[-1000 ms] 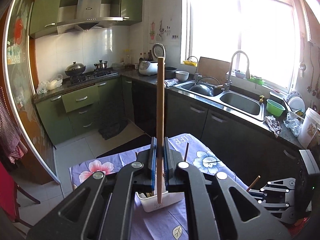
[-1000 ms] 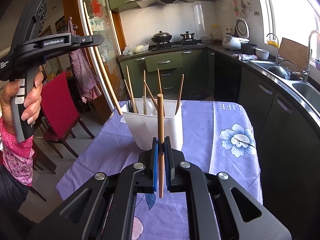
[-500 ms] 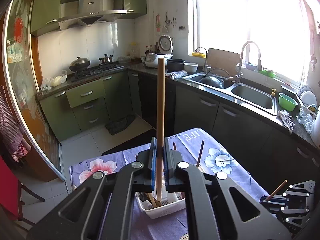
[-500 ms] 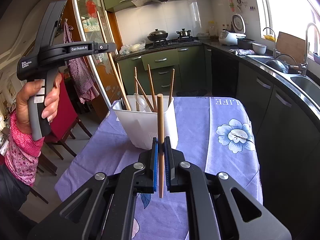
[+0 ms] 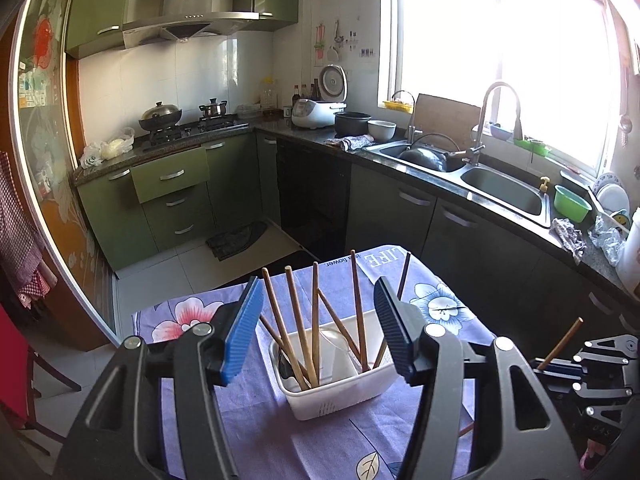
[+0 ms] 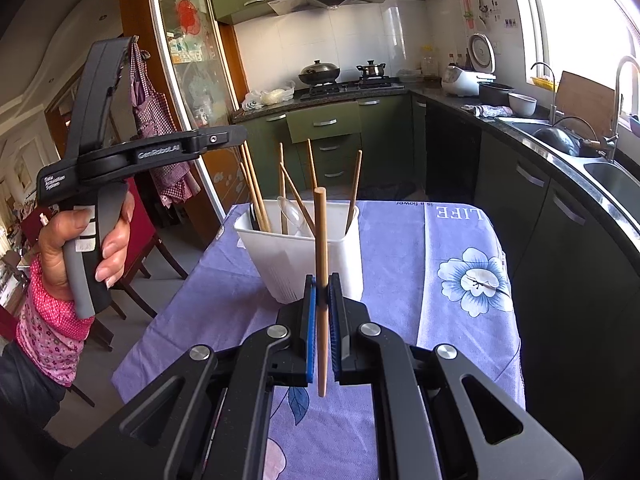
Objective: Organize utensils
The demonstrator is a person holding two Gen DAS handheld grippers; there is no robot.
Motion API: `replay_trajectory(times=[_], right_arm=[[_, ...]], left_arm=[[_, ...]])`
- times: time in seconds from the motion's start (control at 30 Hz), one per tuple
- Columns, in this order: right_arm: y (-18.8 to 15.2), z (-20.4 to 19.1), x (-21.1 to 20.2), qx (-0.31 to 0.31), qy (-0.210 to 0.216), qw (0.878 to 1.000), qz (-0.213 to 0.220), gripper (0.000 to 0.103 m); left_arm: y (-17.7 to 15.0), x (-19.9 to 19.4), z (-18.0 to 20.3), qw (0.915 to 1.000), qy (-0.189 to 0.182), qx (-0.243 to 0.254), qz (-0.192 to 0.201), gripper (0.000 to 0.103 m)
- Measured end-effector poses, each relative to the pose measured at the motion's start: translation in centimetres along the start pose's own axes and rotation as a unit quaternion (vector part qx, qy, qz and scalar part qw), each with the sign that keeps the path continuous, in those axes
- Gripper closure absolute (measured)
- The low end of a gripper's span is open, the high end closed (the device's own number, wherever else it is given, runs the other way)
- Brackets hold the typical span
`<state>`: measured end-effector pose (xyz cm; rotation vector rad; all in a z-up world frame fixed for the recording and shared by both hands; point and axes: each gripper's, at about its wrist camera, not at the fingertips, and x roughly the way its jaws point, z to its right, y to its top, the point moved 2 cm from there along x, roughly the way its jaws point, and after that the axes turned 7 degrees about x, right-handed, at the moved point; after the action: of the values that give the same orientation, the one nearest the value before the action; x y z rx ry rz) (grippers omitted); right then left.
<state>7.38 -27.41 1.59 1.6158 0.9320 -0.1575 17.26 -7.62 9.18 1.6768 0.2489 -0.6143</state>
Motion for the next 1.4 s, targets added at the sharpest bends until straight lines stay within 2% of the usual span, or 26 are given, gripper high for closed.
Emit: replay_trajectory(times=[0.07, 0.2, 0.43, 0.53, 0.63, 0.7, 0.8, 0.93, 1.07, 1.2, 1.27, 1.3, 1.4], right_arm=[[0.9, -0.3, -0.5, 0.001, 0.003, 1.0, 0.012, 0.096], [3.6, -1.4, -1.6, -0.005, 0.015, 0.999, 0.038, 0.096], [9.9, -3.4, -3.6, -0.008, 0.033, 0.994, 0.107, 0.096], [12.4, -3.7, -3.8, 0.001, 0.038, 0.99, 0.133, 0.096], [14.4, -3.6, -2.7, 0.006, 0.021, 0.988, 0.152, 0.096], [15.3, -3.6, -1.2, 0.008, 0.005, 0.989, 0.147, 0.096], [15.2, -3.0, 1.9, 0.01, -0.016, 0.991, 0.133, 0.096], [13.1, -2.2, 6.8, 0.013, -0.031, 0.995, 0.092, 0.096], [10.3, -1.5, 11.0, 0.013, -0.042, 0.998, 0.052, 0.096], [8.0, -0.8, 13.8, 0.009, -0.052, 0.998, 0.022, 0.095], [7.3, -0.5, 14.3, 0.009, -0.053, 0.998, 0.02, 0.086], [6.9, -0.4, 14.0, 0.011, -0.054, 0.998, 0.026, 0.075], [6.2, -0.2, 11.7, 0.015, -0.052, 0.997, 0.054, 0.073]], left_arm=[[-0.5, -1.6, -0.4, 0.9999, -0.004, -0.011, 0.011, 0.048], [-3.3, -4.4, -1.0, 0.999, 0.004, -0.034, 0.029, 0.038], [-10.0, -7.6, -1.7, 0.9976, 0.029, -0.052, 0.035, 0.038], [-12.0, -8.3, -2.5, 0.9963, 0.027, -0.074, 0.034, 0.033], [-13.4, -8.6, -2.8, 0.9954, 0.019, -0.089, 0.029, 0.03], [-14.3, -8.9, -2.6, 0.9949, 0.024, -0.093, 0.031, 0.027], [-14.9, -8.6, -2.0, 0.9952, 0.039, -0.085, 0.029, 0.021], [-15.3, -7.3, -1.1, 0.9959, 0.053, -0.071, 0.018, 0.021], [-15.4, -5.9, -0.3, 0.9966, 0.041, -0.071, 0.003, 0.021], [-15.5, -5.6, 0.3, 0.9967, 0.046, -0.067, 0.0, 0.02], [-15.6, -5.6, 0.5, 0.9966, 0.051, -0.065, 0.001, 0.019], [-15.4, -5.6, 0.5, 0.9965, 0.055, -0.064, 0.002, 0.017], [-15.3, -5.7, 0.8, 0.9961, 0.067, -0.056, 0.004, 0.016]])
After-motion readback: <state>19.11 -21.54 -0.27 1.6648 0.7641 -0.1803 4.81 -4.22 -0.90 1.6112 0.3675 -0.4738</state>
